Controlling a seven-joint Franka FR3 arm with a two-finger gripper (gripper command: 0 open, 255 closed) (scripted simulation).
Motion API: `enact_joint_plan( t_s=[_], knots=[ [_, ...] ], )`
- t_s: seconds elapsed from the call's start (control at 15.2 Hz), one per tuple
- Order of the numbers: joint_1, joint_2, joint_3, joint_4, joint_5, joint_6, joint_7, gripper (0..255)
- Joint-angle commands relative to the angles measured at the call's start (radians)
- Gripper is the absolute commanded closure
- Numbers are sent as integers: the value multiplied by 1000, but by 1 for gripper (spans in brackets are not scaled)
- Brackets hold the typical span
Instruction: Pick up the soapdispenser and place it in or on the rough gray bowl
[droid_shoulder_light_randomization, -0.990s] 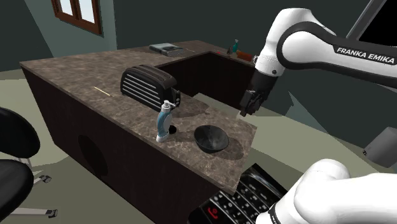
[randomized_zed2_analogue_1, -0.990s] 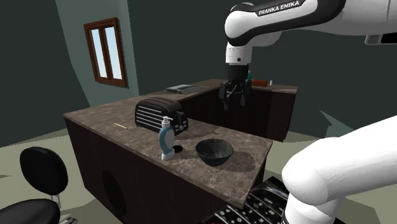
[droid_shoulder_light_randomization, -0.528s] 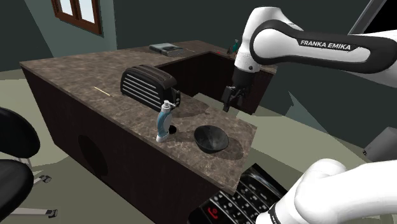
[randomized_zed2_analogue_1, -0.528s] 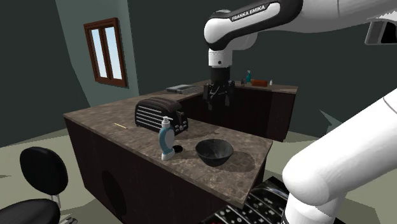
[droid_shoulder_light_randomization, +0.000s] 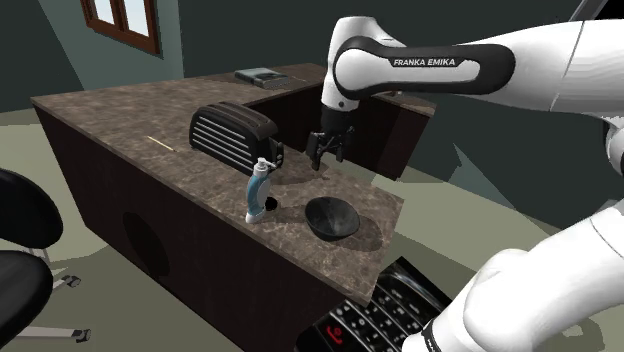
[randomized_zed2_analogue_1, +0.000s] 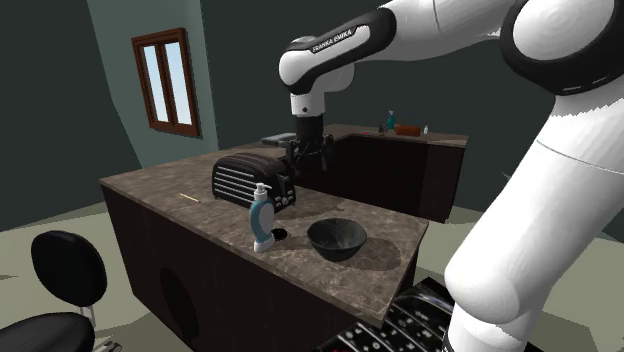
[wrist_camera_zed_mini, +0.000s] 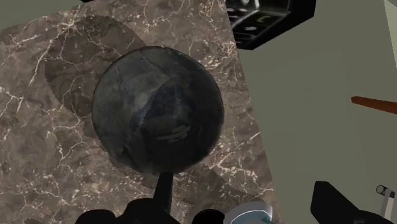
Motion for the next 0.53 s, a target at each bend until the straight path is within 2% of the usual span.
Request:
enact_joint_plan(
  t_s=[0.0,0.46],
  knots=[
    [6,84,17,69,-8,6,27,0],
    [37,386,51,365,-58,-25,104,0]
  ],
)
